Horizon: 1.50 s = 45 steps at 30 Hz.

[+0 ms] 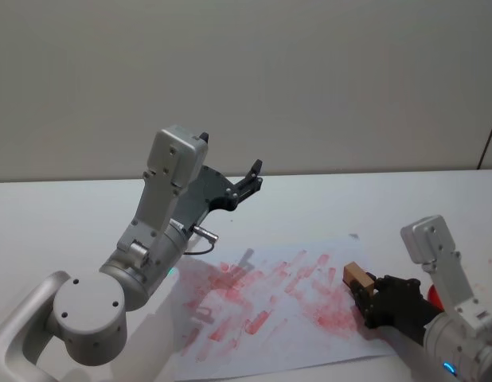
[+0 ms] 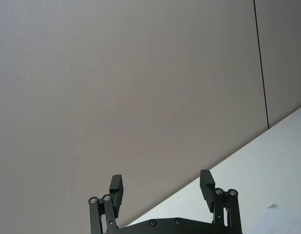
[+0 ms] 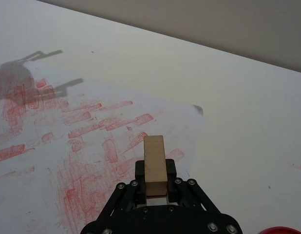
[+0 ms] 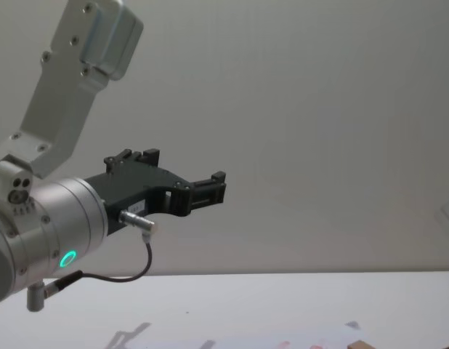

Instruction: Use the one hand to pick up the stamp and affix it onto the A4 paper.

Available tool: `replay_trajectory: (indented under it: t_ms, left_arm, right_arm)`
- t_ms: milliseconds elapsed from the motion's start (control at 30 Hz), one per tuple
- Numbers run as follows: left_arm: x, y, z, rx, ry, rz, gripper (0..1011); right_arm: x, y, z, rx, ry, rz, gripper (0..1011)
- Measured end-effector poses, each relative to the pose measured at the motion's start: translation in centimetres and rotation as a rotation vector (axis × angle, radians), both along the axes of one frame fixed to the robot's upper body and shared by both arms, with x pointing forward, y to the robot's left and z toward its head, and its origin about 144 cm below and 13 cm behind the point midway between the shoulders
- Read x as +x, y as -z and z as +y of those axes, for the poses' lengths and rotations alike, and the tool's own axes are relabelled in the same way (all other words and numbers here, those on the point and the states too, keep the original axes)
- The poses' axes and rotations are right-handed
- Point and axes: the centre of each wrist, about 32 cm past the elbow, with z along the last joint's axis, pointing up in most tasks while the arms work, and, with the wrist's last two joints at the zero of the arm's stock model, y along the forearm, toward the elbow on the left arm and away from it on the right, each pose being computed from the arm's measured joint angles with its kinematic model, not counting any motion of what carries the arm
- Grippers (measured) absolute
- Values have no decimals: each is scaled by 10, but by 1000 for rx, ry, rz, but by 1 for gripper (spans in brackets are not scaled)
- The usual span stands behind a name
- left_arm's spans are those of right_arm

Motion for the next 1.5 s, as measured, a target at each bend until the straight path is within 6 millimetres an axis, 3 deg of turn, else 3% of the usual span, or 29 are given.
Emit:
replay_trajectory:
  t_ms: [467, 933, 1200, 1500]
  left_arm:
    - [0, 0, 0, 0, 0, 0, 1001]
    - [0, 0, 0, 0, 0, 0, 1001]
    - [0, 0, 0, 0, 0, 0, 1001]
    - [0, 0, 0, 0, 0, 0, 1001]
  right_arm:
    - [4, -3, 3, -13, 8, -27, 216]
    - [5, -34, 2, 77, 48, -206, 216]
    - [-12, -44, -12, 107, 131, -260, 216]
    - [-35, -43, -27, 112, 209, -223, 216]
